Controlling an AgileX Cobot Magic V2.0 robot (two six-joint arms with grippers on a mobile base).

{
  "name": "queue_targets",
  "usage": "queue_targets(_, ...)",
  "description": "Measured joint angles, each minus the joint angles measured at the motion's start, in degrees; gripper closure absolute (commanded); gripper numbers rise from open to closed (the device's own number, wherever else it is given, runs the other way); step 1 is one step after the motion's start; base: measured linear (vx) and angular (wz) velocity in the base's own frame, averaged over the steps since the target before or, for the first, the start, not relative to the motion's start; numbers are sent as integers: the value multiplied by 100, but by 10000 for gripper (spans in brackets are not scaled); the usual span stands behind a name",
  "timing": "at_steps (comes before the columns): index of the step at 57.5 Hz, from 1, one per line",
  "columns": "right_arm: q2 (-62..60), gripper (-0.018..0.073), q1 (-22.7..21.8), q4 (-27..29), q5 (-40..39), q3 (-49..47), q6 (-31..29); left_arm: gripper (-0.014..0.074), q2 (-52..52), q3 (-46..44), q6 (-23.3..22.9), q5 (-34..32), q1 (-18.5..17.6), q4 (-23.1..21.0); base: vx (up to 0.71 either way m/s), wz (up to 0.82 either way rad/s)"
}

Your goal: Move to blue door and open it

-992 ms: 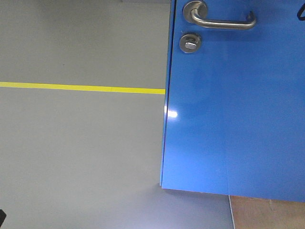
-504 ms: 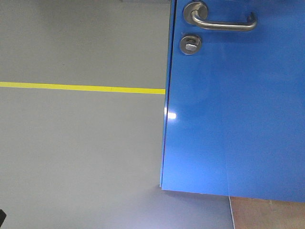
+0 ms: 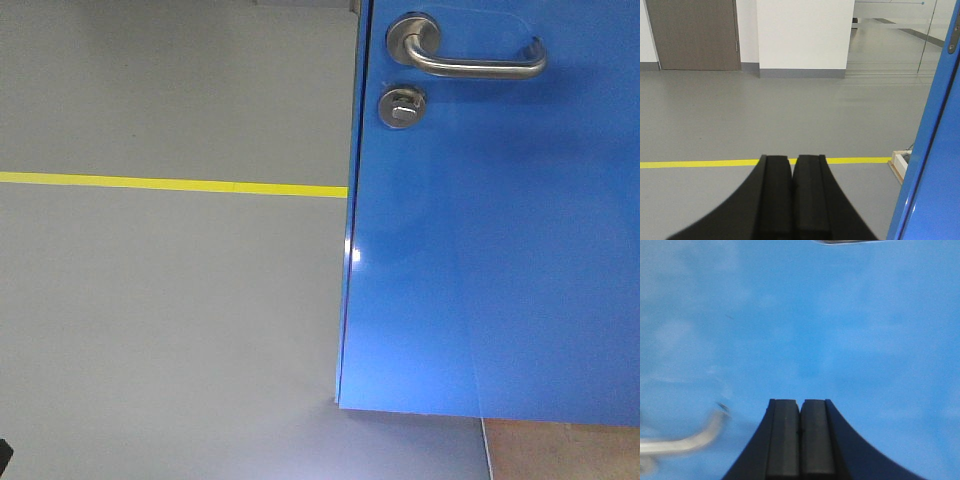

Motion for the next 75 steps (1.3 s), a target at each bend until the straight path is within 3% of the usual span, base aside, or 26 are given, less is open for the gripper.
queue_targets(10,-1515,561,-193,-939,19,1240,399,524,0,0,0,0,0,0,0,0)
queue_targets(22,-3204,561,-212,-1497,47,2850,858,524,0,0,0,0,0,0,0,0)
queue_targets(23,-4915,561,-212,-1540,112,4409,1371,524,0,0,0,0,0,0,0,0)
queue_targets(30,-5322,561,-177,-1551,-17,5041,1402,524,0,0,0,-9,0,0,0,0)
queue_targets(46,-5341,561,490,-1639,-159,5255,1421,524,0,0,0,1,0,0,0,0)
queue_targets(75,-5341,561,538,-1661,-159,5255,1421,524,0,0,0,1,0,0,0,0)
